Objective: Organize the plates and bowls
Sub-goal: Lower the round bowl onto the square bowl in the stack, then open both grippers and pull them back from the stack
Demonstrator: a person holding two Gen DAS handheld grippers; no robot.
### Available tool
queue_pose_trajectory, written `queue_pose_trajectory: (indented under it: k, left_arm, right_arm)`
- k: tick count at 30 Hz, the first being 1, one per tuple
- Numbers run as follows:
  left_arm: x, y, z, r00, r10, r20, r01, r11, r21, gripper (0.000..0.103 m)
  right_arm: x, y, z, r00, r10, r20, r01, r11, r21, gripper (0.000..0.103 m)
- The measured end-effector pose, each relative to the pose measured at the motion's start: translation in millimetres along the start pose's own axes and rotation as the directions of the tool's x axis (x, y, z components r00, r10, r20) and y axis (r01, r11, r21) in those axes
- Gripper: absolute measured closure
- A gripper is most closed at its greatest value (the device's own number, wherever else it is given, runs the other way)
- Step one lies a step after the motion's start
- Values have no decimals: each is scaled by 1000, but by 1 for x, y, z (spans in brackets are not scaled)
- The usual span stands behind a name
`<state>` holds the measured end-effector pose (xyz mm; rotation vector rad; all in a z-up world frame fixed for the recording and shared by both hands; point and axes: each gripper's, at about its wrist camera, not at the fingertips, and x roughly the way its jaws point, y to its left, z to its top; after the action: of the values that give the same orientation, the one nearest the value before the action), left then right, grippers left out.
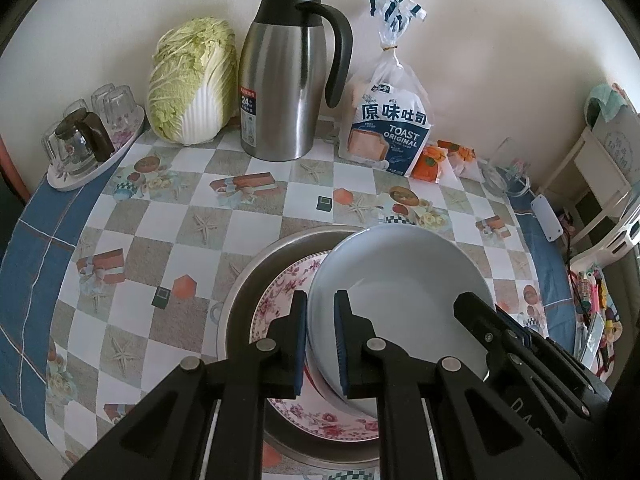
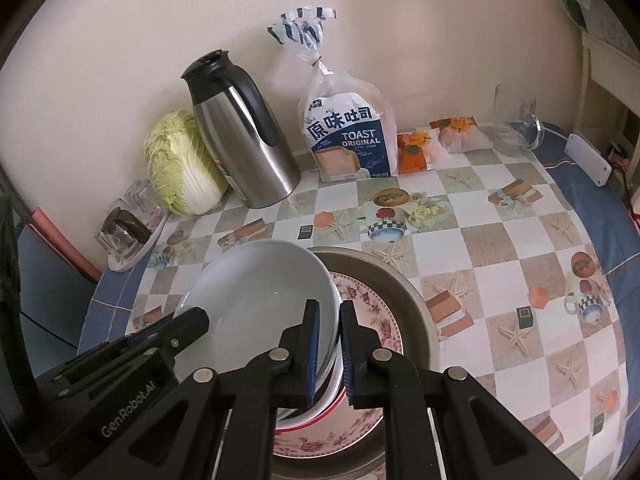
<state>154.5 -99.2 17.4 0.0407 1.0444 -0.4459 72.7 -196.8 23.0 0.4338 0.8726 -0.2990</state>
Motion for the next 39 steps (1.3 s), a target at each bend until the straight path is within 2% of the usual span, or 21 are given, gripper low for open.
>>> queue_pose_trajectory:
  k: [4,5,7,11,13,17,19,20,22,24,27,34,36,39]
  left_arm:
    - [-6,1,2,1000,-8,14,8,1000,-5,87]
    - [-8,1,2,1000,-9,18,9,1000,-3,83]
    - [-13,2,3,1000,5,31,-5,1000,-6,67]
    - [-22,9,1,999,13,45,-12,999,-32,53]
    - [-27,14,0,998,29,57,-26,999,-44,40]
    - [-37,23,-5,996,48,77,-43,997,-69,26]
    - [-40,28,-9,995,63,83,-56,995,-87,15]
    - [-42,30,-11,994,72,84,-64,993,-94,13]
    - [-44,34,-18,993,84,85,-76,992,-102,11]
    - [-46,35,-24,991,104,81,-96,991,-97,10]
    - [-51,36,-36,986,144,80,-137,987,-82,9]
    - [-58,39,-64,983,169,73,-165,984,-67,9]
    - [-58,40,-70,977,204,58,-201,978,-60,9]
    - [-58,41,-78,958,285,38,-283,958,-39,9]
  right_arm:
    - [-3,0,2,1000,7,15,-7,1000,6,89]
    - [-4,0,2,1000,8,17,-9,1000,6,84]
    - [-6,1,1,1000,8,18,-8,1000,0,58]
    - [-14,1,1,999,-10,33,10,1000,-6,49]
    - [-17,0,0,999,-12,37,12,1000,-5,40]
    - [-25,-3,-3,998,-30,47,31,999,-13,27]
    - [-30,-4,-5,998,-39,56,40,999,-19,20]
    - [-33,-4,-6,997,-43,61,44,999,-21,18]
    - [-39,-4,-9,996,-49,74,51,998,-25,7]
    - [-44,-4,-12,995,-56,88,59,998,-31,0]
    - [-52,-3,-19,993,-65,101,69,997,-39,0]
    - [-59,-4,-45,993,-89,83,95,993,-70,0]
    - [-61,-5,-53,992,-102,78,108,991,-79,0]
    - [-64,-7,-65,991,-112,73,118,989,-87,0]
